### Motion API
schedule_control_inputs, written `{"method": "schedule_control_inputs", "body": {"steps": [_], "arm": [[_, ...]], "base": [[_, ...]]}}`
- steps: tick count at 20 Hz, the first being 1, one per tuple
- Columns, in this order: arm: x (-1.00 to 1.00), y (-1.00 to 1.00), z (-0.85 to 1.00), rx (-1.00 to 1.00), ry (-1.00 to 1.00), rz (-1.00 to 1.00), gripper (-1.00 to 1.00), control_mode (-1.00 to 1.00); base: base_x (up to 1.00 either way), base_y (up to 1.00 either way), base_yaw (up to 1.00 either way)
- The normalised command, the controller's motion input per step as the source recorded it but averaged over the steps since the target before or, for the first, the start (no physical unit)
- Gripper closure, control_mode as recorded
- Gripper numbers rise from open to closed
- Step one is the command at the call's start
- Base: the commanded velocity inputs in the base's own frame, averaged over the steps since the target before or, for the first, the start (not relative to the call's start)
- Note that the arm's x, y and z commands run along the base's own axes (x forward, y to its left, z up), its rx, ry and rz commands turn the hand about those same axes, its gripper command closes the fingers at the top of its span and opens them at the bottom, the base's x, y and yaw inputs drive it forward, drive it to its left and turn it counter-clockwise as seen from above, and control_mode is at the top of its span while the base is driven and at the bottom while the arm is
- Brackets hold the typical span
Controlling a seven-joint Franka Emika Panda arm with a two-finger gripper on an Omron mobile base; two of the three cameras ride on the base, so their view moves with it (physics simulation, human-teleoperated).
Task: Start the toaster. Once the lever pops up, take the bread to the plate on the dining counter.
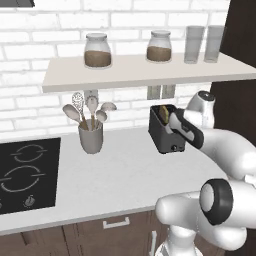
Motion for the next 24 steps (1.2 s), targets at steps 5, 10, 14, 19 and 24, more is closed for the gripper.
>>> {"method": "schedule_control_inputs", "body": {"steps": [5,10,14,19,24], "arm": [[0.29,0.05,-0.12,-0.01,0.0,0.0,-1.0,-1.0],[0.31,0.04,-0.03,0.0,0.0,-0.01,-1.0,-1.0],[0.32,0.0,0.0,0.0,0.0,0.0,-1.0,-1.0],[0.12,0.01,-0.04,0.0,0.0,0.0,-1.0,-1.0],[0.0,0.11,-0.07,0.0,0.0,0.0,-1.0,-1.0]], "base": [[0.0,0.0,0.0],[0.0,0.0,0.0],[0.0,0.0,0.0],[0.0,0.0,0.0],[0.0,0.0,0.0]]}}
